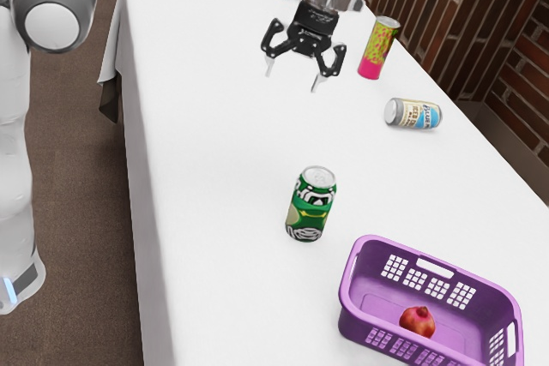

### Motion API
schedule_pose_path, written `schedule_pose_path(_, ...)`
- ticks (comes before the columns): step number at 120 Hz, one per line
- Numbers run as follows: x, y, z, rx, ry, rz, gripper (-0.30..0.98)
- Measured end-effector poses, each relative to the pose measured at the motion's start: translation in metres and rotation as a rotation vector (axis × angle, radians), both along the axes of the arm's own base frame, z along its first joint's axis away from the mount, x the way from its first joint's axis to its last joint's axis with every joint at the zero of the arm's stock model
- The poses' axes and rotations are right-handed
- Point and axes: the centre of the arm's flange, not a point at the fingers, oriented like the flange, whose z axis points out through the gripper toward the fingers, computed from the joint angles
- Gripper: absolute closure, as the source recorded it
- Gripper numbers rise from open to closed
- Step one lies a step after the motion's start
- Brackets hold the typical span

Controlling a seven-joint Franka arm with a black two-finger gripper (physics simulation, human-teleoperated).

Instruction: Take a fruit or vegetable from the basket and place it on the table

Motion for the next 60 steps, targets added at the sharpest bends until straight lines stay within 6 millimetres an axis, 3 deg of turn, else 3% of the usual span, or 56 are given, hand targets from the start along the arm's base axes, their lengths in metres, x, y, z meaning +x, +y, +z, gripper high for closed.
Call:
schedule_pose_path(22, 0.008, -0.015, 0.013, 0.023, -0.061, 0.303, 0.00)
schedule_pose_path(36, -0.020, -0.011, 0.056, 0.015, -0.132, 0.469, 0.00)
schedule_pose_path(42, -0.025, -0.010, 0.063, 0.010, -0.139, 0.519, 0.00)
schedule_pose_path(49, -0.017, -0.012, 0.055, 0.007, -0.119, 0.557, 0.00)
schedule_pose_path(55, 0.003, -0.016, 0.044, -0.004, -0.101, 0.575, 0.00)
schedule_pose_path(60, 0.021, -0.036, 0.039, -0.024, -0.096, 0.556, 0.00)
